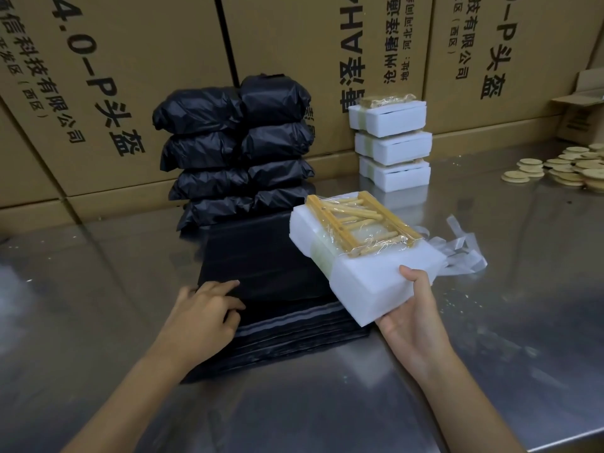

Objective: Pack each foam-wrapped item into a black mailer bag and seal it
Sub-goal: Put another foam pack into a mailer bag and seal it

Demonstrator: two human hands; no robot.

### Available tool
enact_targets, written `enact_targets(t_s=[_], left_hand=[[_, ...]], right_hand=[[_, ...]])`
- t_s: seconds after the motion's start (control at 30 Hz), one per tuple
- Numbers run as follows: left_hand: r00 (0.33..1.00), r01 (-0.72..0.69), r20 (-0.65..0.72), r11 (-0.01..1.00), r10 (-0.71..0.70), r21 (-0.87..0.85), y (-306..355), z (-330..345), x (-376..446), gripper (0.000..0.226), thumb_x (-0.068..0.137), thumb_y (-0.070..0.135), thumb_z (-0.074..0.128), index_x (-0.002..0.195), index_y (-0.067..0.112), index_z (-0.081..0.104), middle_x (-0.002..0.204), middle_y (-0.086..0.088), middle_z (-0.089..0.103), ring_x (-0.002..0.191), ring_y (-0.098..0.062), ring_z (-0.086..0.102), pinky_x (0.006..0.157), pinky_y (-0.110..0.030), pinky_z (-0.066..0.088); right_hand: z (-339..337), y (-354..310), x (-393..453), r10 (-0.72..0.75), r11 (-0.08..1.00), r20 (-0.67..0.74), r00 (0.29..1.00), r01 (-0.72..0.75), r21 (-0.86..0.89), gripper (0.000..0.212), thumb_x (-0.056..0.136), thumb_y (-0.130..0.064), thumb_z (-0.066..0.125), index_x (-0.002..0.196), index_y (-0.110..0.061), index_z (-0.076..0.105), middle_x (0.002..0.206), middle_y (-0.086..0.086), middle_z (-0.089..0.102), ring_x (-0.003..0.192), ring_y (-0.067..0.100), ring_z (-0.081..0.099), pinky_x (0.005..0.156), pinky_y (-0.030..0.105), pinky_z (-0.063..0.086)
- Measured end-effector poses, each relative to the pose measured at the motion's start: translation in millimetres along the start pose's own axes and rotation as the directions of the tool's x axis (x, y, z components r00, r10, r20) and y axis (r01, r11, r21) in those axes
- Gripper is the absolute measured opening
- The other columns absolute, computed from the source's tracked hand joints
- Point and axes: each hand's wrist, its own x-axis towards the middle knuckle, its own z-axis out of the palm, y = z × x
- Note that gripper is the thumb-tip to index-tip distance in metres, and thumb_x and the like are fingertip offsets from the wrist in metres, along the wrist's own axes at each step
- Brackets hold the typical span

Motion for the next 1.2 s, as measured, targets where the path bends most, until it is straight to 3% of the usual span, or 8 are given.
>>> enact_targets(t_s=[0.13, 0.33, 0.47, 0.8, 0.97, 1.03, 1.1, 1.2], left_hand=[[0.997, 0.014, 0.071, 1.000, -0.014, -0.008, -1.4, 4.9, 0.4, 0.045, 0.101, 0.034, 0.041, 0.145, 0.036, 0.047, 0.165, 0.013, 0.016, 0.148, -0.007, 0.021, 0.112, -0.033, 0.022], [0.997, -0.023, 0.074, 0.987, 0.036, -0.159, -3.1, 10.4, 2.1, 0.050, 0.103, 0.024, 0.043, 0.152, 0.028, 0.038, 0.164, 0.018, 0.008, 0.148, -0.005, 0.020, 0.114, -0.031, 0.024], [0.993, -0.087, 0.059, 0.969, 0.103, -0.231, 1.3, 9.2, 9.0, 0.053, 0.101, 0.017, 0.046, 0.153, 0.025, 0.036, 0.163, 0.018, 0.013, 0.148, -0.006, 0.023, 0.120, -0.036, 0.026], [0.983, -0.172, 0.013, 0.937, 0.185, -0.303, 27.0, 2.9, 14.7, 0.048, 0.102, 0.018, 0.045, 0.149, 0.027, 0.043, 0.160, 0.027, 0.014, 0.144, -0.007, 0.032, 0.113, -0.034, 0.033], [0.984, -0.164, 0.003, 0.914, 0.178, -0.370, 38.0, 0.1, 25.5, 0.062, 0.102, 0.017, 0.048, 0.157, 0.029, 0.024, 0.163, 0.022, 0.009, 0.148, -0.007, 0.020, 0.118, -0.028, 0.022], [0.989, -0.132, -0.004, 0.882, 0.147, -0.453, 38.7, -2.5, 32.3, 0.066, 0.099, 0.013, 0.053, 0.157, 0.032, 0.026, 0.161, 0.019, 0.019, 0.145, -0.005, 0.024, 0.112, -0.018, 0.023], [0.994, -0.093, -0.005, 0.859, 0.105, -0.504, 37.9, -4.7, 39.6, 0.061, 0.094, 0.010, 0.057, 0.149, 0.031, 0.040, 0.152, 0.018, 0.038, 0.136, -0.007, 0.040, 0.101, -0.016, 0.034], [0.998, -0.054, -0.009, 0.837, 0.059, -0.544, 35.3, -10.5, 42.0, 0.055, 0.089, 0.012, 0.057, 0.135, 0.040, 0.049, 0.119, 0.042, 0.050, 0.115, -0.001, 0.055, 0.080, -0.006, 0.041]], right_hand=[[-1.4, 0.1, 3.0, 0.000, 1.000, 0.007, 1.000, 0.000, -0.005, 0.053, 0.095, -0.031, 0.056, 0.146, -0.021, 0.048, 0.137, 0.006, 0.064, 0.127, 0.025, 0.061, 0.099, 0.041, 0.055], [-2.4, 0.8, 3.0, 0.002, 0.998, 0.035, 0.999, 0.000, -0.063, 0.052, 0.095, -0.033, 0.054, 0.146, -0.025, 0.048, 0.139, 0.005, 0.063, 0.129, 0.024, 0.059, 0.110, 0.047, 0.043], [-1.1, 0.7, 2.0, 0.005, 0.995, 0.041, 0.999, -0.001, -0.100, 0.051, 0.095, -0.034, 0.054, 0.145, -0.025, 0.049, 0.138, 0.004, 0.064, 0.128, 0.023, 0.060, 0.105, 0.045, 0.046], [-0.7, -0.9, 0.3, 0.028, 0.998, 0.019, 0.999, -0.027, -0.052, 0.051, 0.094, -0.035, 0.055, 0.143, -0.023, 0.051, 0.136, 0.004, 0.065, 0.125, 0.023, 0.062, 0.088, 0.034, 0.060], [4.0, -2.3, -2.6, 0.042, 0.998, 0.008, 0.999, -0.042, -0.039, 0.052, 0.092, -0.039, 0.055, 0.141, -0.023, 0.055, 0.137, 0.006, 0.064, 0.121, 0.025, 0.065, 0.082, 0.035, 0.061], [3.7, -2.1, -3.9, 0.062, 0.998, 0.000, 0.998, -0.062, -0.021, 0.053, 0.088, -0.043, 0.058, 0.137, -0.024, 0.060, 0.136, 0.008, 0.065, 0.115, 0.026, 0.067, 0.076, 0.035, 0.061], [3.4, -2.9, -6.6, 0.079, 0.997, 0.002, 0.997, -0.079, -0.008, 0.050, 0.084, -0.046, 0.060, 0.129, -0.026, 0.067, 0.133, 0.009, 0.066, 0.116, 0.030, 0.067, 0.085, 0.041, 0.058], [2.5, -4.5, -7.5, 0.101, 0.995, -0.021, 0.995, -0.101, -0.002, 0.041, 0.080, -0.048, 0.062, 0.111, -0.026, 0.077, 0.115, 0.006, 0.074, 0.095, 0.026, 0.074, 0.072, 0.037, 0.061]])
